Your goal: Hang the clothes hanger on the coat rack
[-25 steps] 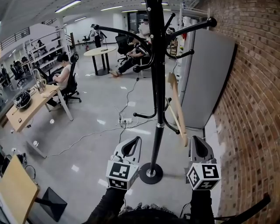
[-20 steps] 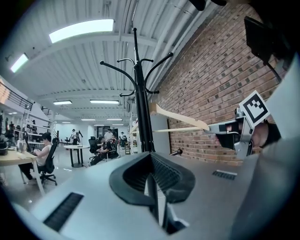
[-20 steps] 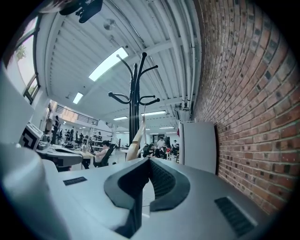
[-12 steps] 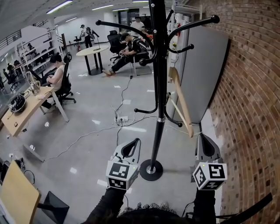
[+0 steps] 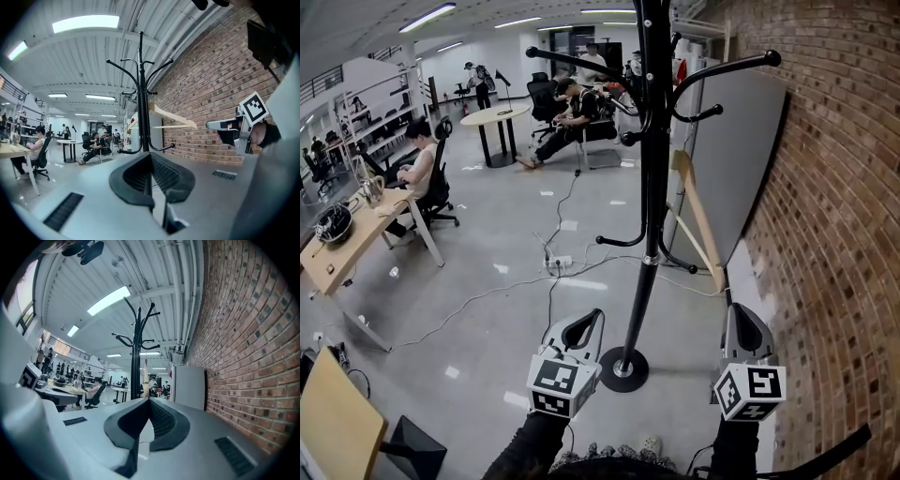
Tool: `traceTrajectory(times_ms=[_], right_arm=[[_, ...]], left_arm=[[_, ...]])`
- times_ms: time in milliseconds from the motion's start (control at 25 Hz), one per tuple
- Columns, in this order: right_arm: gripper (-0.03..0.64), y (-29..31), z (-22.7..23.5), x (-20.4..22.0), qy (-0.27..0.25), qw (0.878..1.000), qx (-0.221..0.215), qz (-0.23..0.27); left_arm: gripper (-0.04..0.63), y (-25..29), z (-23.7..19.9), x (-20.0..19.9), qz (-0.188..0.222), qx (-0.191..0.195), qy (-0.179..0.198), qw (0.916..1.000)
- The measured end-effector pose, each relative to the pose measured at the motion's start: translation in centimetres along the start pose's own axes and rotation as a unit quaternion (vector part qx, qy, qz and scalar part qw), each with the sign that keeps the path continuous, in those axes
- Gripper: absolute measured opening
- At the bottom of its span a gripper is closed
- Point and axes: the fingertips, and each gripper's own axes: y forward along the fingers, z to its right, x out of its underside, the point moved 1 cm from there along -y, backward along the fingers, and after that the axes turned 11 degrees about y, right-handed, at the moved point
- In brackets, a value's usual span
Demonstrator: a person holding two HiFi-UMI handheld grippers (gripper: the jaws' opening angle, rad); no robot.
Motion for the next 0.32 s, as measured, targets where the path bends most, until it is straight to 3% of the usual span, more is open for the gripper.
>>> traceTrajectory(times_ms=[320], right_arm=[[0.008, -1.2, -0.9, 0.0, -0.001, 1.000, 0.017, -0.001]], left_arm=[[0.008, -1.5, -0.8, 0.4, 0.000, 0.006, -0.006, 1.0000]])
